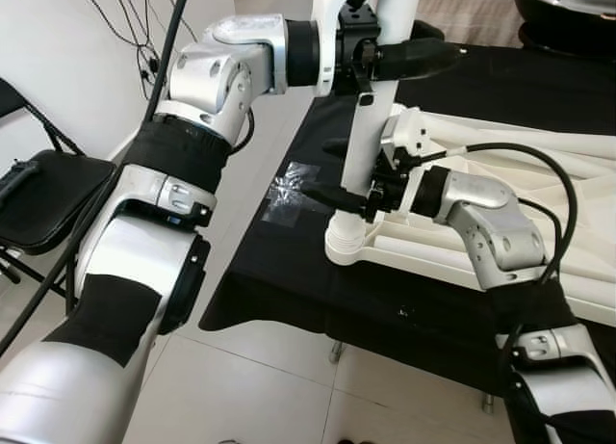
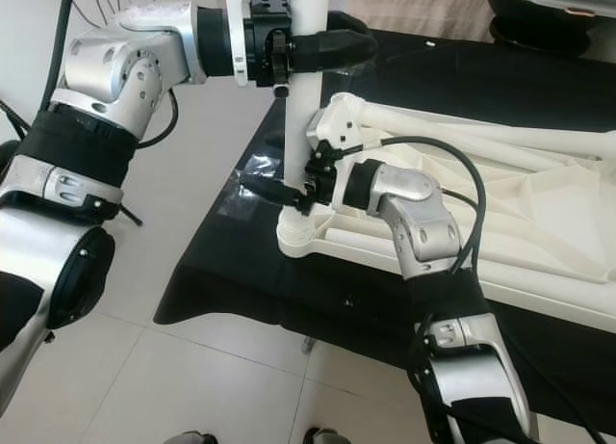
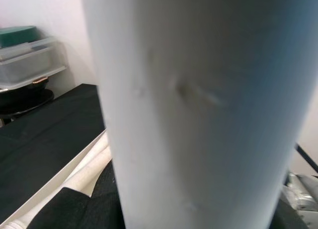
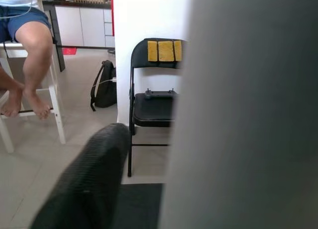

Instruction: Building children table

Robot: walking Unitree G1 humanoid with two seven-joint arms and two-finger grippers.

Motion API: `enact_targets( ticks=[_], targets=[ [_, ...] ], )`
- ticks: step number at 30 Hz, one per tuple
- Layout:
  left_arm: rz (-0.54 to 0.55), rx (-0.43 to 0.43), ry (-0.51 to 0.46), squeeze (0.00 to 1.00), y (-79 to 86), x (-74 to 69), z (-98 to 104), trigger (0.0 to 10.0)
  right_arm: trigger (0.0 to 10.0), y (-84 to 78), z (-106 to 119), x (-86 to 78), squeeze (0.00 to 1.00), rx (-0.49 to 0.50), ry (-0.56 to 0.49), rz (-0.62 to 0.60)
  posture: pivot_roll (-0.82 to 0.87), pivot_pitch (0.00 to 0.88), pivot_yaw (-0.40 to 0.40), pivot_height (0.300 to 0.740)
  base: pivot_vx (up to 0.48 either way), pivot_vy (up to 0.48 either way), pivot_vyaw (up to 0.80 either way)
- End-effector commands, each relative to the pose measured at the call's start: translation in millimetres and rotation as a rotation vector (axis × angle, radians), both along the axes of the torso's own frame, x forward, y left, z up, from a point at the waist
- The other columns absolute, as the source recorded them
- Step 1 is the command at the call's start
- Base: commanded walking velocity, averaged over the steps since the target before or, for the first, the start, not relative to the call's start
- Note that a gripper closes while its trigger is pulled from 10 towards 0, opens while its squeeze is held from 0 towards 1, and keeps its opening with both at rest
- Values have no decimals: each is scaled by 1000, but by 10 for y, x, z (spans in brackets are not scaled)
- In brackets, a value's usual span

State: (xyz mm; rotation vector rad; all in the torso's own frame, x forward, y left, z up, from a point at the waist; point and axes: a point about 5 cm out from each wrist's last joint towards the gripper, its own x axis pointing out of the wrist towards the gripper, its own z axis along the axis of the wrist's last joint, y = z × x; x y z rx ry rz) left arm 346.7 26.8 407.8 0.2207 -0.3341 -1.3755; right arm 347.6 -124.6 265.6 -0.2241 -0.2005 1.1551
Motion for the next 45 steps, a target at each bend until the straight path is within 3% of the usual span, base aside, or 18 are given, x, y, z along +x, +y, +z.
enact_targets(
  ticks=[1,12,13,18,19,21,22,23,25,32,38,39,41,42,45],
  targets=[
    [-9,36,-28,0,-108,-49,-1,0,0,246,-88,-71,0,-45,25,209,77,170,22,740,0,0,0],
    [-4,20,-33,0,-106,-56,-1,0,0,227,-123,-15,0,-57,36,285,64,179,14,740,0,0,0],
    [6,10,-50,1000,-96,-57,4,10000,0,214,-156,-20,0,-55,27,263,63,179,12,740,0,0,0],
    [25,-15,-35,1000,-87,-47,9,10000,0,172,-278,-54,0,-66,16,116,53,186,3,740,0,0,0],
    [25,-17,-33,0,-84,-49,13,10000,0,176,-370,-79,0,-52,43,-20,54,186,0,740,0,0,0],
    [25,-17,-33,0,-84,-49,13,10000,0,176,-370,-79,0,-52,43,-20,54,186,0,740,0,0,0],
    [25,-17,-34,0,-82,-53,19,10000,0,170,-446,-77,0,-73,5,-219,60,192,-12,740,0,0,0],
    [27,-12,-33,0,-75,-56,30,10000,0,208,-587,-207,0,-79,22,-426,73,190,-13,740,0,0,0],
    [27,2,-29,0,-55,-53,28,10000,0,230,-701,-362,0,-51,73,-631,44,196,6,740,0,0,0],
    [12,22,-22,0,-63,-64,-16,10000,0,260,-588,-270,0,1,84,-661,33,185,0,740,0,0,0],
    [28,32,-23,0,-53,-55,-33,10000,0,300,-551,-286,0,11,82,-663,35,182,0,740,0,0,0],
    [29,38,-20,0,-49,-53,-39,3765,0,314,-541,-313,0,11,84,-683,36,180,0,740,0,0,0],
    [29,41,-17,0,-46,-53,-43,3765,0,323,-534,-331,0,11,85,-698,35,178,1,740,0,0,0],
    [29,47,-17,0,-42,-51,-49,0,0,332,-527,-344,0,12,86,-708,35,178,1,740,0,0,0],
    [30,52,-18,0,-35,-48,-54,0,0,351,-514,-358,0,10,88,-714,34,177,1,740,0,0,0]
  ],
)
